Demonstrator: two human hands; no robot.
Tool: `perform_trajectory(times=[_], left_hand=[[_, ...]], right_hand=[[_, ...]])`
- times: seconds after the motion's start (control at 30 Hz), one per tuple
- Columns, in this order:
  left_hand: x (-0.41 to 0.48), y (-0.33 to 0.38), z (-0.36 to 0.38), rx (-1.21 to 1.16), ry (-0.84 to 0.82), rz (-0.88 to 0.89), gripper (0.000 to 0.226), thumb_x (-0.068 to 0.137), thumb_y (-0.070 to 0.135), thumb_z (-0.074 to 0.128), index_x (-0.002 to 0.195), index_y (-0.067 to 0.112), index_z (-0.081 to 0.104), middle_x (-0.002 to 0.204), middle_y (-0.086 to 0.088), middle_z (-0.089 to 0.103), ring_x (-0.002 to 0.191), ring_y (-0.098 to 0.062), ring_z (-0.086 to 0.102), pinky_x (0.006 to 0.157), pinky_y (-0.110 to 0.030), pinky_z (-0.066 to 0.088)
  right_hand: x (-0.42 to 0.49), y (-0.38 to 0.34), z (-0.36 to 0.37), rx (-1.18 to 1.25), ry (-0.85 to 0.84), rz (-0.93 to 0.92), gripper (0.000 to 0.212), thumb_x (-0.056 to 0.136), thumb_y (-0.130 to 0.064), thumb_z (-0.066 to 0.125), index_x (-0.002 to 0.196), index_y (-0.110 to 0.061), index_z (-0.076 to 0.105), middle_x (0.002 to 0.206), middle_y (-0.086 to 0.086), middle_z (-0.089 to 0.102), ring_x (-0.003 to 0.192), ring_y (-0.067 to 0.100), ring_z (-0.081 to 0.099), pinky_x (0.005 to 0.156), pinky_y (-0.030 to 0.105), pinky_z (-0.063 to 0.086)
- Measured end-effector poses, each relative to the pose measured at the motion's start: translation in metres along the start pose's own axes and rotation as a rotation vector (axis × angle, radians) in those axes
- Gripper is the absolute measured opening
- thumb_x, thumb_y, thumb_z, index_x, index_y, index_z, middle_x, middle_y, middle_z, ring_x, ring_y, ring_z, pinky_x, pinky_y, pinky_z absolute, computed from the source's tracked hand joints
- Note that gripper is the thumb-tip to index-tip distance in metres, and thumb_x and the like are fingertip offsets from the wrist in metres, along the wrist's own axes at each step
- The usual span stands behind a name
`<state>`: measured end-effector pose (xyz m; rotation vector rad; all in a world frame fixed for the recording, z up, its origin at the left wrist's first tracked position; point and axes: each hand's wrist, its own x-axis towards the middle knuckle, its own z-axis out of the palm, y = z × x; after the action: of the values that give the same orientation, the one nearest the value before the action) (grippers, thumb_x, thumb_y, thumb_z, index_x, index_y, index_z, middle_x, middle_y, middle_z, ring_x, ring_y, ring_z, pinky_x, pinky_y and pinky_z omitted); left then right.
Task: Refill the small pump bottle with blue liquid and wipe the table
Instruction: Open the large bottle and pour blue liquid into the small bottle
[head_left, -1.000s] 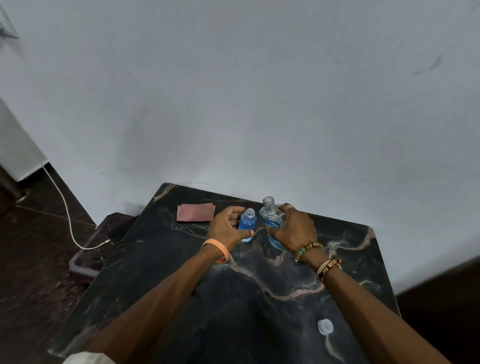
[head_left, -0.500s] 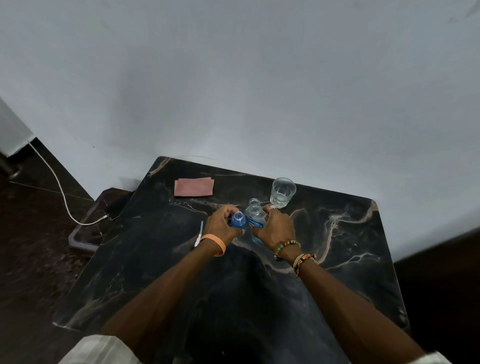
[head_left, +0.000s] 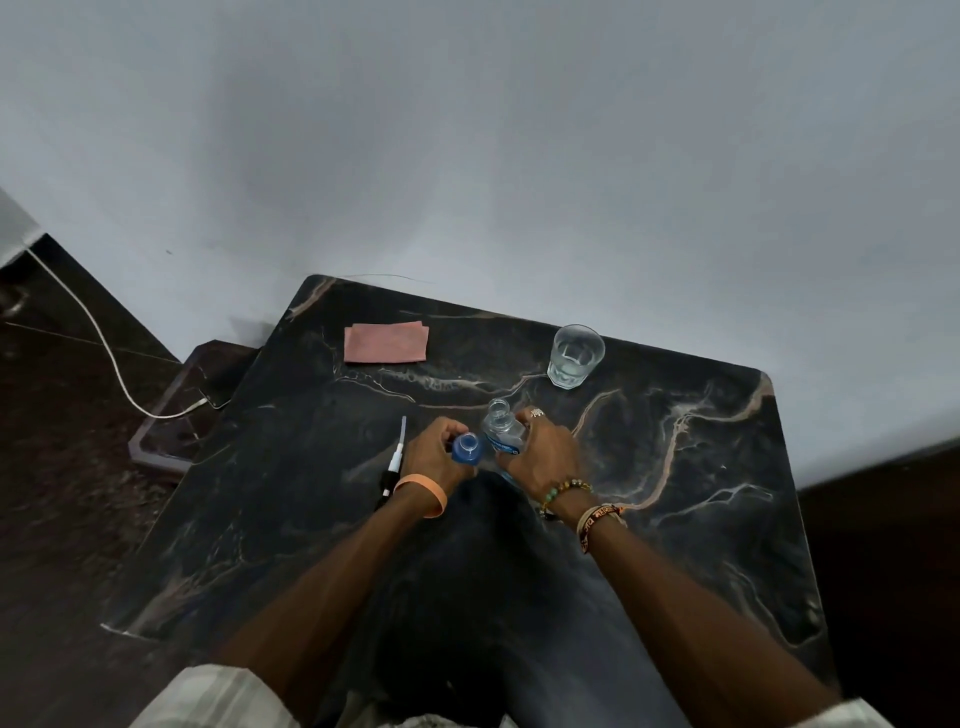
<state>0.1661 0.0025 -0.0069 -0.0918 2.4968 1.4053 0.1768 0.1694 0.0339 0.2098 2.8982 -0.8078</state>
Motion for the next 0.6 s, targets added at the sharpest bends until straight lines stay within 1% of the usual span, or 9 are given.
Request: perform_trajectory(times=[0.1,0.2,0.27,0.33,0.43,0.47,0.53,0.57,0.6], left_hand=[[0.004,-0.008,0.002,0.003,-0.007,-0.020,0.047,0.062,0.008,0.086,0.099,0.019,0.059,0.098,0.005,0.067,0.093,-0.012,0.064,0.083,-0.026,0.051],[0.006,-0.013,0.001,-0.012,-0.020,-0.029,0.050,0.062,0.010,0.087,0.098,0.026,0.057,0.098,0.009,0.066,0.094,-0.009,0.064,0.086,-0.029,0.053],[0.008,-0.017,0.001,-0.015,-0.032,-0.030,0.053,0.061,0.010,0.088,0.099,0.027,0.056,0.100,0.008,0.066,0.095,-0.009,0.064,0.088,-0.032,0.054],[0.009,-0.017,0.000,-0.020,-0.053,-0.043,0.060,0.062,0.007,0.087,0.109,0.025,0.054,0.109,0.005,0.066,0.103,-0.013,0.063,0.093,-0.036,0.053],[0.012,-0.015,-0.004,-0.029,-0.095,-0.070,0.076,0.067,0.003,0.083,0.131,0.020,0.046,0.126,-0.003,0.061,0.117,-0.019,0.058,0.099,-0.040,0.050],[0.013,-0.014,-0.005,-0.031,-0.105,-0.073,0.079,0.068,0.001,0.082,0.135,0.019,0.044,0.129,-0.004,0.059,0.120,-0.020,0.056,0.100,-0.038,0.049],[0.014,-0.012,-0.008,-0.023,-0.104,-0.067,0.083,0.068,-0.001,0.081,0.138,0.020,0.042,0.134,-0.005,0.054,0.123,-0.021,0.054,0.097,-0.030,0.049],[0.013,-0.011,-0.010,-0.015,-0.095,-0.056,0.085,0.068,0.000,0.082,0.139,0.021,0.041,0.137,-0.006,0.052,0.125,-0.020,0.053,0.096,-0.029,0.049],[0.012,-0.008,-0.013,-0.009,-0.085,-0.038,0.087,0.068,0.003,0.083,0.141,0.022,0.040,0.139,-0.006,0.050,0.126,-0.020,0.051,0.097,-0.030,0.049]], right_hand=[[0.003,0.002,0.005,-0.007,-0.003,0.005,0.056,0.071,-0.037,0.079,0.120,-0.021,0.055,0.107,0.004,0.070,0.095,0.021,0.067,0.080,0.033,0.057],[0.003,0.003,0.006,0.004,-0.012,0.019,0.061,0.070,-0.037,0.080,0.123,-0.021,0.053,0.108,0.004,0.069,0.096,0.021,0.066,0.081,0.035,0.057],[0.005,0.006,0.007,0.007,-0.027,0.022,0.062,0.070,-0.036,0.080,0.123,-0.022,0.052,0.109,0.005,0.069,0.096,0.021,0.066,0.081,0.036,0.057],[0.006,0.008,0.006,0.013,-0.022,0.019,0.060,0.070,-0.035,0.080,0.122,-0.022,0.052,0.108,0.004,0.069,0.095,0.021,0.066,0.079,0.036,0.058],[0.009,0.009,0.003,0.021,0.013,0.018,0.054,0.070,-0.038,0.079,0.116,-0.026,0.054,0.103,0.002,0.070,0.091,0.019,0.067,0.077,0.036,0.058],[0.010,0.010,0.002,0.027,0.016,0.018,0.052,0.069,-0.038,0.079,0.114,-0.027,0.054,0.102,0.002,0.071,0.090,0.019,0.067,0.076,0.036,0.058],[0.012,0.012,-0.001,0.044,0.018,0.019,0.050,0.070,-0.037,0.078,0.112,-0.027,0.054,0.100,0.002,0.071,0.089,0.019,0.068,0.075,0.036,0.059],[0.012,0.013,-0.002,0.050,0.022,0.021,0.051,0.070,-0.036,0.078,0.113,-0.027,0.054,0.100,0.002,0.071,0.088,0.019,0.068,0.075,0.036,0.059],[0.012,0.015,-0.003,0.056,0.027,0.024,0.052,0.069,-0.035,0.079,0.114,-0.026,0.053,0.101,0.002,0.071,0.089,0.020,0.068,0.075,0.035,0.059]])
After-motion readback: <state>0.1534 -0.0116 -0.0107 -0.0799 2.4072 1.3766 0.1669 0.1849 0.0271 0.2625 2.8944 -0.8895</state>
